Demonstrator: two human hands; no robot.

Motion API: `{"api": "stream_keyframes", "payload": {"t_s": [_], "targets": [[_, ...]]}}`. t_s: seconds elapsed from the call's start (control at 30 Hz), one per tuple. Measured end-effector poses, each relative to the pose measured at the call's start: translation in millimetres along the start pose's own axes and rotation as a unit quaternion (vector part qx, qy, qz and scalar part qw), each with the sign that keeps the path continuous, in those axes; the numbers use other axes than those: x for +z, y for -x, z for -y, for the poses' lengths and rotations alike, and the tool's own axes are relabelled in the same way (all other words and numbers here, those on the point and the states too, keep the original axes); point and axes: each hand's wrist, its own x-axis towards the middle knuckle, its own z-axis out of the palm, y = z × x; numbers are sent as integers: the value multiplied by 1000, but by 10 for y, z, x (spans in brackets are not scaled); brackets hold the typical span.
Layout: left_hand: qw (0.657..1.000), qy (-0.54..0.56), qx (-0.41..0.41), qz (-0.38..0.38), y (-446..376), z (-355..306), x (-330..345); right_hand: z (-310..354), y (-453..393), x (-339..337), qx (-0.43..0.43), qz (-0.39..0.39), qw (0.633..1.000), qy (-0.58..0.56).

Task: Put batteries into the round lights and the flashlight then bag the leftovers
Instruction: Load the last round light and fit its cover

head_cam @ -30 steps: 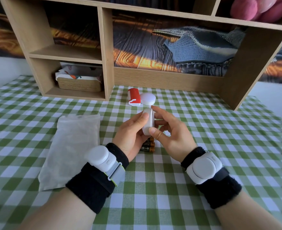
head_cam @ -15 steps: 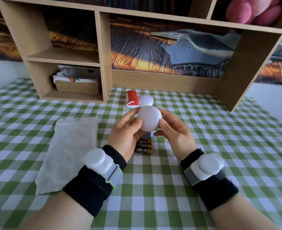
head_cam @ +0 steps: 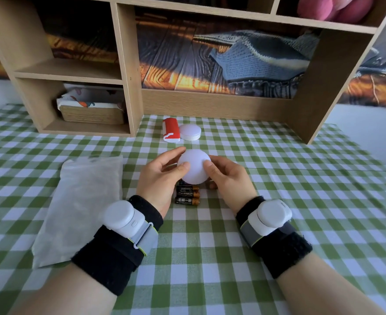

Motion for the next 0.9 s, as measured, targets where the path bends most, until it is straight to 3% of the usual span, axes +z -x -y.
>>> {"api": "stream_keyframes", "payload": {"t_s": [0.47,0.9], "targets": [[999,-14,-35,18,-58,51,-45,25,27,-43,-6,8,999,46],[1000,-6,-24,-2,-30,45,3,12,6,-25,4,-3,1000,1]]}}
